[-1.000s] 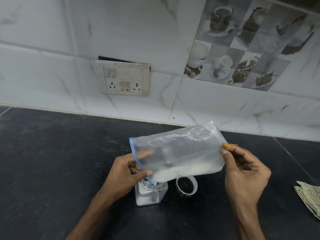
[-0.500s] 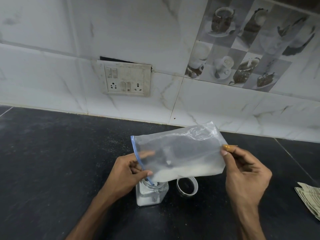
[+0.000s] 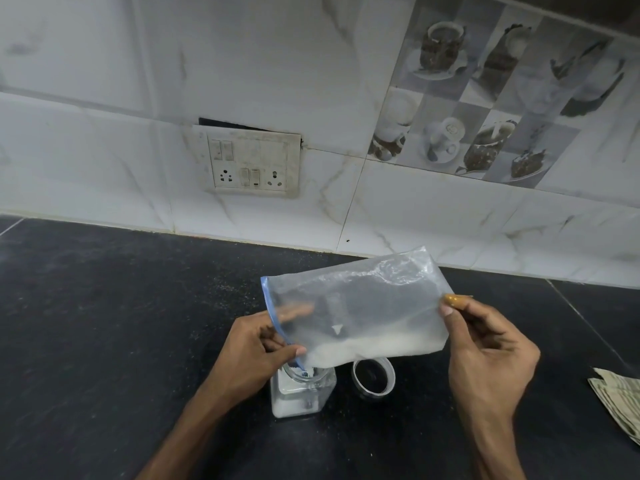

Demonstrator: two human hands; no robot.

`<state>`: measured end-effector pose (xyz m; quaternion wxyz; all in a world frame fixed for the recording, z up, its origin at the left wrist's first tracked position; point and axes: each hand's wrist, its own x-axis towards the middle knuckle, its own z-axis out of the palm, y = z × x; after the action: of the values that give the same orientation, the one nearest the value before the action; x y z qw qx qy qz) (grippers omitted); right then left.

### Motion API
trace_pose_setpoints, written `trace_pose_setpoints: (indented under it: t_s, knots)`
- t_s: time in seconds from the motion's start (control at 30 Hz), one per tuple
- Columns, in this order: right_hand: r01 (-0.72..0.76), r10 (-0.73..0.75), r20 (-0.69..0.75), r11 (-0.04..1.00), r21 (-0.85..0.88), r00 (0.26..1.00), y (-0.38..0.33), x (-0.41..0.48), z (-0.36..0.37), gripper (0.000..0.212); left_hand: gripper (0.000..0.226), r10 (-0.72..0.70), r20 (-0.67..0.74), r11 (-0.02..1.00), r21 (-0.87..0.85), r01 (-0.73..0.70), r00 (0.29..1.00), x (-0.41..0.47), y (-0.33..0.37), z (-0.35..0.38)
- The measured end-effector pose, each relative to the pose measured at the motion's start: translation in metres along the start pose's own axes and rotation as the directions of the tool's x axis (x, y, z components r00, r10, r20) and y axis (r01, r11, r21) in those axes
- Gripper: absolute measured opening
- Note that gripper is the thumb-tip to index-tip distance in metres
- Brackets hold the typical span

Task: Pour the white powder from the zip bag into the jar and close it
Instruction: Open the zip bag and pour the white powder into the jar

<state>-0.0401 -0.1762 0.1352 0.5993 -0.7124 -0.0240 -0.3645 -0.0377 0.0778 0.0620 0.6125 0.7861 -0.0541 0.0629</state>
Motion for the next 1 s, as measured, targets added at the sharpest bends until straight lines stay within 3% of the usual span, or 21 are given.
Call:
trace_pose_setpoints:
  t_s: [1.0]
  knots:
    - [0.001,-0.001,0.002,1.0,0.019,1.0,0.002,-0.0002,-0.0021,0.024,0.055,0.001,-0.016,1.0,0.026,-0.001,1.0,-0.002,-0.0003,-0.0004]
